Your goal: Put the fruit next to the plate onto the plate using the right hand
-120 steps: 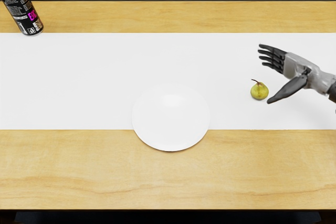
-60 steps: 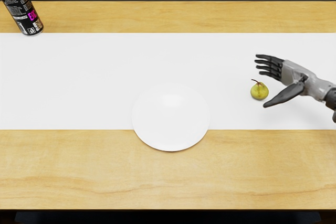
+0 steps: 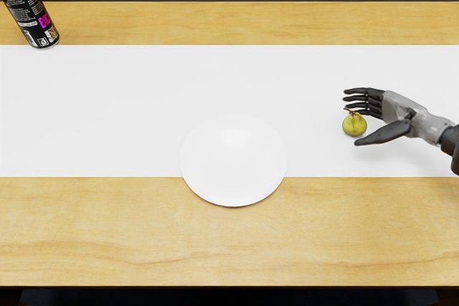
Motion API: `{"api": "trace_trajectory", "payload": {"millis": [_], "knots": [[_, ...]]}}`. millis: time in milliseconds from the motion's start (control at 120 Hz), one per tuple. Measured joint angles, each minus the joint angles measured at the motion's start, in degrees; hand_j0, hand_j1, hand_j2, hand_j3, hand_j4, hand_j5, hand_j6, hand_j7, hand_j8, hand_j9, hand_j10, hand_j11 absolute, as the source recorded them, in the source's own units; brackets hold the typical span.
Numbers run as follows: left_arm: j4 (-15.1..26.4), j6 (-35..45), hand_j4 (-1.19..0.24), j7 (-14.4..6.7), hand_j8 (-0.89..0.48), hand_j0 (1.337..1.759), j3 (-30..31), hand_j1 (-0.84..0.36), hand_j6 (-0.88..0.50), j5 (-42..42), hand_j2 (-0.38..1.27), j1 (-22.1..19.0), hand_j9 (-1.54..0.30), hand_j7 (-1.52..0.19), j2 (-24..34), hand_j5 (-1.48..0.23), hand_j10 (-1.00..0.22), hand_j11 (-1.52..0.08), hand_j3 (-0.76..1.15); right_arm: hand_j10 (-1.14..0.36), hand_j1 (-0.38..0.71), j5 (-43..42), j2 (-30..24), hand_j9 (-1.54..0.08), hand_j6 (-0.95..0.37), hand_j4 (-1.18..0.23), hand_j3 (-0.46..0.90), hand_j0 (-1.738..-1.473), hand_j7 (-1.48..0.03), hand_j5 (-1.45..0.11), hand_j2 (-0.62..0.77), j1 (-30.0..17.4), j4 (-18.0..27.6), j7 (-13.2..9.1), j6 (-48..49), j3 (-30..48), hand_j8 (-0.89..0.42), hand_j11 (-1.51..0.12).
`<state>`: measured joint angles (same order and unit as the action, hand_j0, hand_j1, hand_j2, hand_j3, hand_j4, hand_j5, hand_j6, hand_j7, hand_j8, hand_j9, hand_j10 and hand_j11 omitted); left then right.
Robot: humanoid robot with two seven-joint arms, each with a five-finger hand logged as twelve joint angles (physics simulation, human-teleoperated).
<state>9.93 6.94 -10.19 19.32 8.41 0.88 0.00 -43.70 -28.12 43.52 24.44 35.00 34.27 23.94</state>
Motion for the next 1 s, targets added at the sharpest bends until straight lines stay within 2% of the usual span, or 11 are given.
{"api": "trace_trajectory", "payload": {"millis": [383,1000], "knots": [[0.0,0.0,0.0,0.0,0.0,1.658,0.0,0.35,0.0,0.0,0.0,0.0,0.0,0.0,0.0,0.0,0.0,0.0,0.0,-0.28,-0.01,3.63,0.65,-0.37,-0.29,-0.29,0.0,-1.658,-0.37,-0.37,-0.05,0.4,-2.45,0.0,-0.18,-0.05,-0.29,-0.37],[0.0,0.0,0.0,0.0,0.0,1.658,0.0,0.35,0.0,-0.01,0.0,0.0,0.0,0.0,0.0,0.0,0.0,0.0,0.0,-0.27,-0.02,6.21,3.17,-0.36,-0.28,-0.28,0.0,-1.658,-0.35,-0.36,-0.05,0.12,-2.81,0.0,-0.11,-0.25,-0.28,-0.35]]}}
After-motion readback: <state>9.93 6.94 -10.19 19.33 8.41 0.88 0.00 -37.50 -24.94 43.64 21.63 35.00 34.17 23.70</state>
